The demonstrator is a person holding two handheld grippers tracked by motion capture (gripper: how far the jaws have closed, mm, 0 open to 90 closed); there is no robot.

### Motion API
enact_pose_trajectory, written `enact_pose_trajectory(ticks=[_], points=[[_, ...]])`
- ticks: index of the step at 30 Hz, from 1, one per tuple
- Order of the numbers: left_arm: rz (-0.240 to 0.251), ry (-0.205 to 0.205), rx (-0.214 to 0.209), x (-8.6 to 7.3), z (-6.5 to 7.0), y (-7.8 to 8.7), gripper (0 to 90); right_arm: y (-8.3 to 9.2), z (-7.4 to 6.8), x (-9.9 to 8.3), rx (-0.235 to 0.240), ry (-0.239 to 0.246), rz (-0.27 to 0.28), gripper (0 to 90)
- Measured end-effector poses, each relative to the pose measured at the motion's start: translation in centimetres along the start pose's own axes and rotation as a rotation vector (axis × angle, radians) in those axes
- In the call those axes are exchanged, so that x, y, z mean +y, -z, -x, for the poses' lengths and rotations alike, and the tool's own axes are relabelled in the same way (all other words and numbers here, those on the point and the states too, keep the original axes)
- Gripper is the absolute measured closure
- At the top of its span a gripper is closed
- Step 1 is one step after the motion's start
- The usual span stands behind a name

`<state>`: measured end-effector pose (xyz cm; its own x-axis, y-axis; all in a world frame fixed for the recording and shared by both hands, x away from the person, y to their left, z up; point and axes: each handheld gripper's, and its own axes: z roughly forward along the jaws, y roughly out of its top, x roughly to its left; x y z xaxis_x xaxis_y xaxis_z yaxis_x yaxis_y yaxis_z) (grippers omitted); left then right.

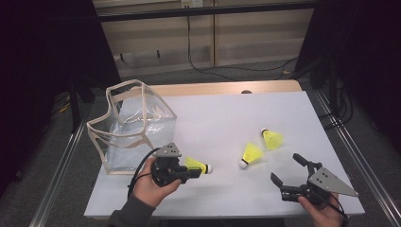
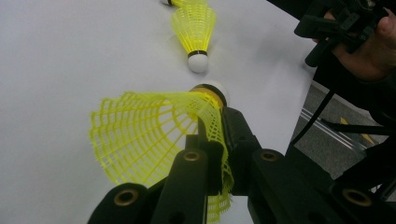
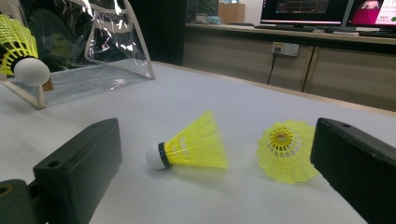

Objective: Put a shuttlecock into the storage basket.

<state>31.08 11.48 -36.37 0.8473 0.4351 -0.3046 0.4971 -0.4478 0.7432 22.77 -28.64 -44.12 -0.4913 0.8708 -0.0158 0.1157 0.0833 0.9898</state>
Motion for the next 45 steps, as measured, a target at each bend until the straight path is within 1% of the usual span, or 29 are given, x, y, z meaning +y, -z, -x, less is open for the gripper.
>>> enact_pose_trajectory(ticks=[1,5,8,11,18,19,20,23,32,45], points=[[-0.003,-0.006,0.0,0.1,0.0,0.1,87.4,0.0,0.0,0.0,0.001,0.001,-0.002,1.9],[-0.001,-0.001,0.004,0.7,0.1,0.4,87.4,0.0,0.0,0.0,0.0,0.0,0.0,1.9],[0.004,-0.001,-0.003,1.2,0.1,0.6,87.3,0.0,0.0,0.0,0.001,0.002,-0.002,1.9],[0.0,-0.008,0.008,1.7,0.1,0.9,87.4,0.0,0.0,0.0,0.002,0.0,-0.001,1.9],[0.0,-0.007,0.008,2.8,0.0,1.5,87.3,0.0,0.0,0.0,0.002,0.0,0.0,1.9],[-0.006,-0.007,0.008,2.9,0.0,1.6,87.3,0.0,0.0,0.0,0.002,0.0,0.0,1.9],[0.0,-0.002,0.011,3.0,0.0,1.6,87.3,0.0,0.0,0.0,0.001,0.002,0.001,2.0],[-0.002,-0.005,0.011,3.3,-0.1,1.8,87.3,0.0,0.0,0.0,0.002,0.0,0.0,2.0],[0.004,0.005,0.022,4.3,-0.3,2.2,87.4,0.0,0.0,0.0,0.0,-0.001,0.001,2.0],[0.001,0.0,0.033,5.5,-0.2,2.7,87.4,0.0,0.0,0.0,0.0,-0.001,0.001,2.0]])
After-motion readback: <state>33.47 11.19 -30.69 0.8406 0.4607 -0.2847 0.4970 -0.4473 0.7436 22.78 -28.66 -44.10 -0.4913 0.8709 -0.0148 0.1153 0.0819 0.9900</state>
